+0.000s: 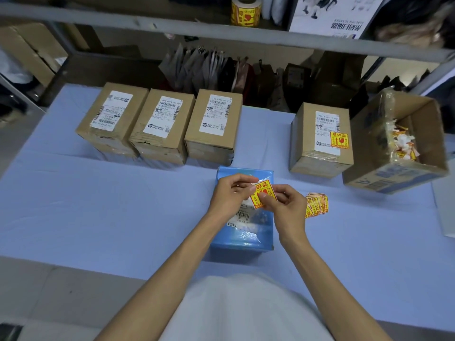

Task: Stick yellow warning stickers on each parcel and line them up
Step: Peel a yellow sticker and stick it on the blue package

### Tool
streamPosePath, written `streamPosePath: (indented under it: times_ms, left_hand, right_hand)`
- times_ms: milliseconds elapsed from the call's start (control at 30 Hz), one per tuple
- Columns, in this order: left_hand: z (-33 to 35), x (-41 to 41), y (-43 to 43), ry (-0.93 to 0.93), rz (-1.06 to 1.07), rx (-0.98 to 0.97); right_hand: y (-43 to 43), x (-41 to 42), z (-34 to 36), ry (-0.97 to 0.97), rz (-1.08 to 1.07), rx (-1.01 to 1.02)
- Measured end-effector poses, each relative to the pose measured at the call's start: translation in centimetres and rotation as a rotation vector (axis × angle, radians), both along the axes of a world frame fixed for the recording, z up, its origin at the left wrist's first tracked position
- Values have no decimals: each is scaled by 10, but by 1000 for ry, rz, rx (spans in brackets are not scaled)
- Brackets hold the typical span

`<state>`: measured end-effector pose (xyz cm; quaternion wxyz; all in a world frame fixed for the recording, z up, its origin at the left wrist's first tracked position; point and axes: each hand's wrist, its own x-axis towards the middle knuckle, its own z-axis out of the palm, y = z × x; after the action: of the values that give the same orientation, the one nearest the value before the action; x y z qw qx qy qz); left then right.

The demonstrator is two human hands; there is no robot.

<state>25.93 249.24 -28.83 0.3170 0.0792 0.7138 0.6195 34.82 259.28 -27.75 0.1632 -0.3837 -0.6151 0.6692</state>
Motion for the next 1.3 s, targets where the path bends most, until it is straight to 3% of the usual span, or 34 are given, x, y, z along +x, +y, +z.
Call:
streamPosePath:
  times_ms: [167, 333, 467, 733, 933, 1133, 1300]
  left_hand:
    - [-3, 2, 0, 27, -53, -23]
    - [-2, 5, 3, -66, 30, 14]
    - [-3, 9, 3, -141, -69, -11]
    - [-5, 6, 2, -1, -27, -38]
    - [0, 6, 3, -128, 72, 69]
    - [-5, 8, 1, -16, -29, -57]
    - [-11, 4, 0, 80, 67, -180]
  right_hand:
    - [2, 3, 1, 29, -61, -32]
    - [5, 5, 0, -13, -40, -97]
    - [7, 5, -4, -6, -83, -56]
    - [6, 8, -4, 8, 26, 48]
    - [7, 8, -6, -120, 168, -55]
    - [13, 5, -11, -90, 210, 174]
    - [17, 0, -13, -75, 29, 44]
